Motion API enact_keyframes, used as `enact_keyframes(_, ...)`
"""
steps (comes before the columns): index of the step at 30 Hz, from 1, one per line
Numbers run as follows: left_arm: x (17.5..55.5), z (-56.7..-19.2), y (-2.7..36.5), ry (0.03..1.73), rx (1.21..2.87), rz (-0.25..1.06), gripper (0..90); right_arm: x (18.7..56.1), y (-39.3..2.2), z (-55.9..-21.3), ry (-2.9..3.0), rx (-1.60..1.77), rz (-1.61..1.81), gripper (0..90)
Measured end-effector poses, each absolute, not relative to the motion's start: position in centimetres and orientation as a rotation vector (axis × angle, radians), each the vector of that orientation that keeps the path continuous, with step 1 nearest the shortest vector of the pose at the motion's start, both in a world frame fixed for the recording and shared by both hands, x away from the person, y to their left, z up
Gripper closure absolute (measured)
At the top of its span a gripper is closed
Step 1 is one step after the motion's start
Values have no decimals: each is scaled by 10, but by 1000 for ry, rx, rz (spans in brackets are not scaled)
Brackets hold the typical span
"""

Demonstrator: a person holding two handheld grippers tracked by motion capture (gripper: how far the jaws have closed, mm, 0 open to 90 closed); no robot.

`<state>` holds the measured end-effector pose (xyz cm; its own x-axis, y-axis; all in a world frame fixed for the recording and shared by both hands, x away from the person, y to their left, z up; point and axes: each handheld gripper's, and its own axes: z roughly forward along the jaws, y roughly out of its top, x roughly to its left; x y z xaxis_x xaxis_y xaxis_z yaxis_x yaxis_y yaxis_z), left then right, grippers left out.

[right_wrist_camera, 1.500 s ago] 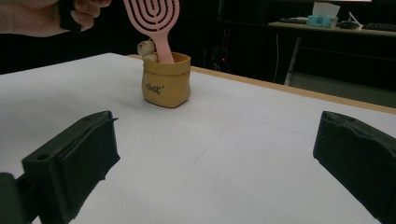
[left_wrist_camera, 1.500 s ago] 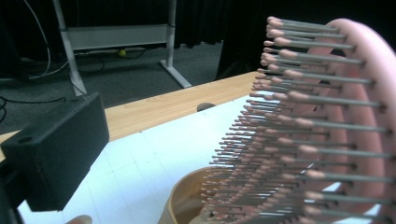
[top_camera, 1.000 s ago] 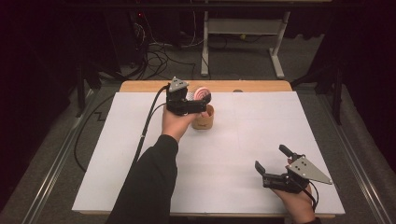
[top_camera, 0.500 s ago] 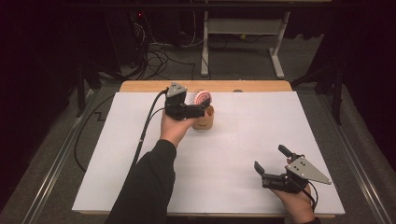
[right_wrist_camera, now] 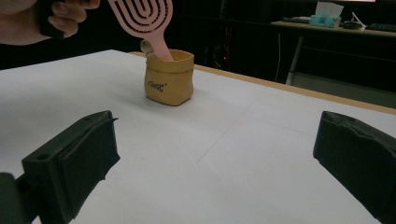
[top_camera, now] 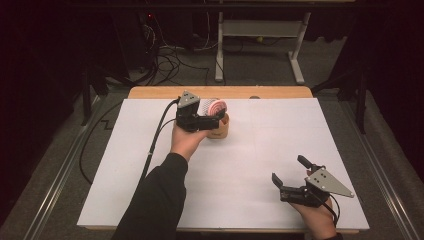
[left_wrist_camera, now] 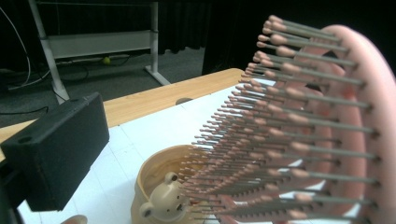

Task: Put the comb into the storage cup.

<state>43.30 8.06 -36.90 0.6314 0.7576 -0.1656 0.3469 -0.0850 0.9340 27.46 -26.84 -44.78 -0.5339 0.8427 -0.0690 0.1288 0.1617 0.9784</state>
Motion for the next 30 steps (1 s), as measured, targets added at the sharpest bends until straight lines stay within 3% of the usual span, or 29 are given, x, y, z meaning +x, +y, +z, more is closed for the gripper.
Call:
enact_keyframes(19,412,-367,87,867,1690,430,0,274,-268,-449,1804,922,1411,4)
enact_keyframes(30,390,-383,113,855,1691,419,0,274,-267,-450,1811,922,1400,4)
